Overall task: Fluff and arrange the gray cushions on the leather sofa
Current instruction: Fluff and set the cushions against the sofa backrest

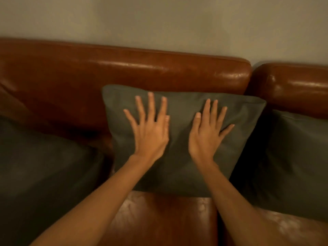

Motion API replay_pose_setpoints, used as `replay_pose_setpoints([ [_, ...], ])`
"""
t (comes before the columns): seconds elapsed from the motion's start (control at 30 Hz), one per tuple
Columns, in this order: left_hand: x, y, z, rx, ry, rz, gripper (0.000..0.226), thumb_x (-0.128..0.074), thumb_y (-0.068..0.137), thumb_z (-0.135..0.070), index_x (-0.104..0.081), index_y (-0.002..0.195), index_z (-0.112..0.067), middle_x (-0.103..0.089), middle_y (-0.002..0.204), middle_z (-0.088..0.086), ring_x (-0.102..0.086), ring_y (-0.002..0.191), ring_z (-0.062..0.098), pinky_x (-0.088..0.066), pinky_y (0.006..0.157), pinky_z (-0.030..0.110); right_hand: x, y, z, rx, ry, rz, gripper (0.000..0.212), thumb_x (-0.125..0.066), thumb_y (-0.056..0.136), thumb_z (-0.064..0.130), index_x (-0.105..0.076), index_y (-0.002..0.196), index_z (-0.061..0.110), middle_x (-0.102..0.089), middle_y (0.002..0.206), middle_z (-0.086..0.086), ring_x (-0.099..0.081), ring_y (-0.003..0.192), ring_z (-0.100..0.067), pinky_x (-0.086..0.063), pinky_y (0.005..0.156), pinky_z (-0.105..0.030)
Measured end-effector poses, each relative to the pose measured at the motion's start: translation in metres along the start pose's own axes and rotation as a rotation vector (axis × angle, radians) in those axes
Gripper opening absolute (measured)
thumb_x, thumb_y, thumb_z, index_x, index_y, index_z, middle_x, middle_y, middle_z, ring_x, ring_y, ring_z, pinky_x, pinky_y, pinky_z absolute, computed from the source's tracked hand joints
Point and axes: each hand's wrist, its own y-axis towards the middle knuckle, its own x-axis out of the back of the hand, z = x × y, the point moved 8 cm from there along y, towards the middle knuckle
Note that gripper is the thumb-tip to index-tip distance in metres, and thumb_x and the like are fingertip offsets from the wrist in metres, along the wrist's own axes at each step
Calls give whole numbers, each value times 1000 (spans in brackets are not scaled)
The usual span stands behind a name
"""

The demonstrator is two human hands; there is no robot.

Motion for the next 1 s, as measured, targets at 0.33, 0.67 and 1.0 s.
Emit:
replay_pose_setpoints([
  [0.33, -35, -34, 98, -214, 116, 78, 61, -16, 98, -61, -20, 150, -30, -18, 156, 3, -6, 147, 24, -6, 105, 71, -2, -22, -85, 561, -225, 6, 50, -21, 104, 49, -16, 153, 40, -29, 156, 1, -22, 144, -27, -2, 119, -47],
  [0.67, -40, -42, 115, -55, 19, 40, 60, -11, 100, -57, 11, 152, -34, 0, 160, 2, 12, 147, 24, -3, 113, 63, -10, -16, -96, 492, -173, -57, 50, -21, 104, 46, -11, 153, 40, -18, 159, 5, 1, 150, -13, 4, 119, -49],
  [1.0, -71, -108, 7, -271, 17, 1, 46, -12, 103, -49, -20, 148, -41, -21, 152, 6, -13, 140, 29, -6, 109, 61, -55, -112, -55, 331, -17, -21, 46, -21, 105, 44, -25, 150, 35, -20, 157, -7, -7, 149, -25, -3, 118, -49],
])
